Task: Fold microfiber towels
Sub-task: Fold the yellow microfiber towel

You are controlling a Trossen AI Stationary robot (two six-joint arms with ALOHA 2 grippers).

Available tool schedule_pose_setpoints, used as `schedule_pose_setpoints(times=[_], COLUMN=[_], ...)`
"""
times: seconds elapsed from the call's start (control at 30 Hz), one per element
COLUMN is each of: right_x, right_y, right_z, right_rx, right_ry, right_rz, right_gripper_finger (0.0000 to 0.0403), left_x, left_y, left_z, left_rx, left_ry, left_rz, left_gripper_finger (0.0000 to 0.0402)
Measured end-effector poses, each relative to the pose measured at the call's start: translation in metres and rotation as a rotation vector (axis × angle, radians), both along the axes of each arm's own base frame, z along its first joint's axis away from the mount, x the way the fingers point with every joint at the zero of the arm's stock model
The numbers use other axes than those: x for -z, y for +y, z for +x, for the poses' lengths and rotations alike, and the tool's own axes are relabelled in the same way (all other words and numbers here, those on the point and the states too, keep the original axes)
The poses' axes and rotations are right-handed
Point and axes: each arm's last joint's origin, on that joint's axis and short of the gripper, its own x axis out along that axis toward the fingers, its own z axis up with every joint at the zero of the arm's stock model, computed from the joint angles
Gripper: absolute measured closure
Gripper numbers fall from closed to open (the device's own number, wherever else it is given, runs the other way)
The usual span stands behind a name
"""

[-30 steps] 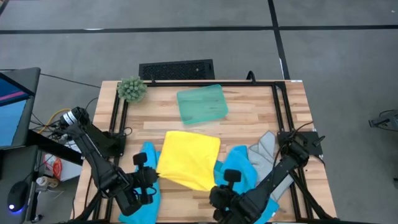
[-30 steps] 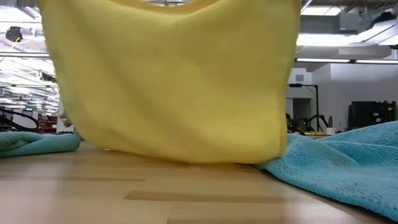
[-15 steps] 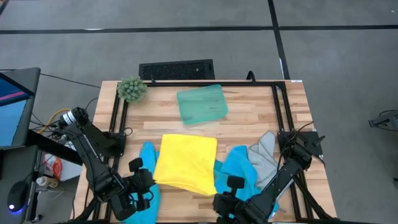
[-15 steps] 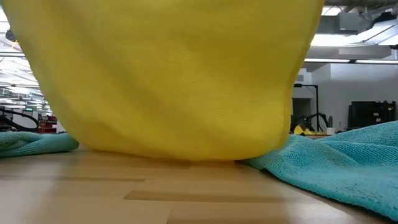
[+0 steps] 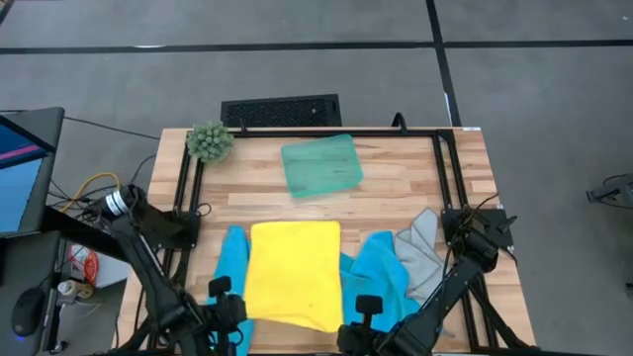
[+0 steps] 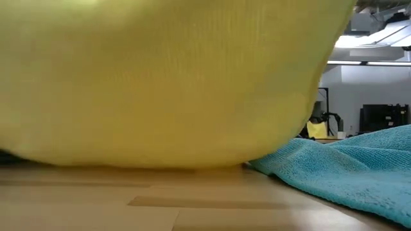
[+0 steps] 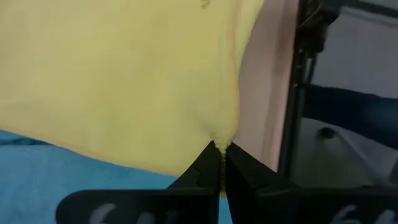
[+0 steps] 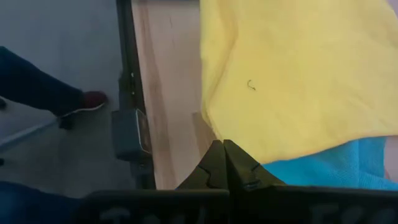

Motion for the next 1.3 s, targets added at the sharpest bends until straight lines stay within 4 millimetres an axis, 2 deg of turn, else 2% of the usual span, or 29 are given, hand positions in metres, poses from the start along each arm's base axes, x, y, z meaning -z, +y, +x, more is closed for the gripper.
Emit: schedule_pose_setpoints(times=[0.1,0.2,0.47,0.7,1.0,1.3], right_x=[0.001,0.003,0.005,0.006,0.042,0.058], right_y=[-0.01,-0.027,-0.078,-0.122,-0.159,-0.186], right_z=[0.004,0.011,0.036,0.059,0.063,0.074], right_rx=[0.018,0.05,0.025,0.009,0.027,0.005], right_ry=[0.035,0.093,0.247,0.345,0.495,0.533], right_rz=[-0.038,-0.102,-0.281,-0.365,-0.427,-0.436], right_gripper_finger=[0.0403,0.0403,0.0403,0.0403,0.0403,0.0403], left_x=[0.012,0.013,0.014,0.031,0.052,0.072], left_y=[-0.003,0.003,0.03,0.054,0.08,0.102], left_z=[0.003,0.002,0.0,0.006,0.01,0.012], left_rx=[-0.003,-0.018,-0.079,-0.112,-0.138,-0.171], left_ry=[0.02,0.022,0.069,0.127,0.205,0.255], left_rz=[0.05,0.117,0.36,0.498,0.607,0.654], left_gripper_finger=[0.0401,0.0401,0.0401,0.0401,0.0401,0.0401])
